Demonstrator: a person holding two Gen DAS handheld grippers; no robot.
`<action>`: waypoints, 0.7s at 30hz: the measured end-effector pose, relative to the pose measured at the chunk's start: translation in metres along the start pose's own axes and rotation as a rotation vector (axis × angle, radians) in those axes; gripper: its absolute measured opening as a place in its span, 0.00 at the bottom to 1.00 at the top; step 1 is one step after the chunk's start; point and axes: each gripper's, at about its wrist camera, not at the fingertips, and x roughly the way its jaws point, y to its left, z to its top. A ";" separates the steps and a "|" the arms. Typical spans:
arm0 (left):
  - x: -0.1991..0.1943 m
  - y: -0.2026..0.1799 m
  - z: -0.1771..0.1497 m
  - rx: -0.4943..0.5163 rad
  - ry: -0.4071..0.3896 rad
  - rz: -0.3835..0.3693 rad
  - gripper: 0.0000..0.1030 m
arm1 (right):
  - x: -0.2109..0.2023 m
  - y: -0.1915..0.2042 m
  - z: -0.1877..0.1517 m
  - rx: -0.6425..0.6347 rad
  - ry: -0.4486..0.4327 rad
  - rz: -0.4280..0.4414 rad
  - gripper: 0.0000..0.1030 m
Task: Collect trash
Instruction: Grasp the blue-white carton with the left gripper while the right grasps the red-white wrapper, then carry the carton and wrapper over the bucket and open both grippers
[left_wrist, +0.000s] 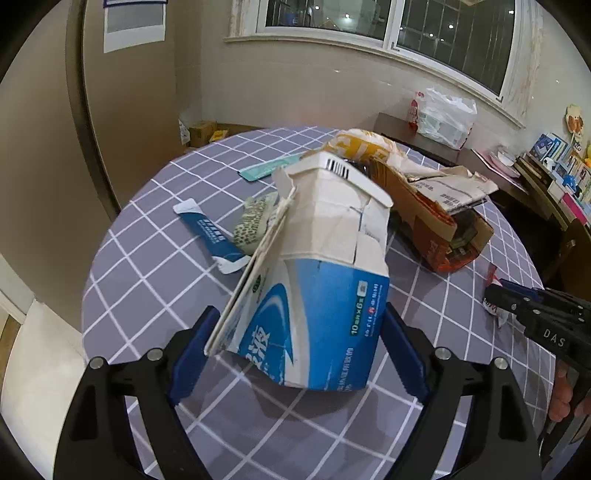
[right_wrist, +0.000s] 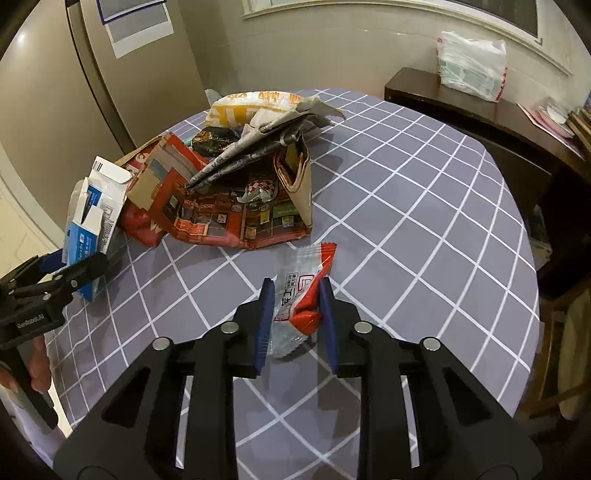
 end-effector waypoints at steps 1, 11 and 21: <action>-0.003 0.001 -0.001 0.001 -0.006 0.002 0.81 | -0.001 0.002 -0.001 0.001 0.002 0.009 0.23; -0.034 0.007 -0.014 0.023 -0.045 0.008 0.78 | -0.021 0.035 -0.008 -0.025 -0.014 0.053 0.18; -0.068 0.029 -0.025 0.021 -0.093 0.057 0.78 | -0.035 0.086 -0.006 -0.101 -0.040 0.111 0.16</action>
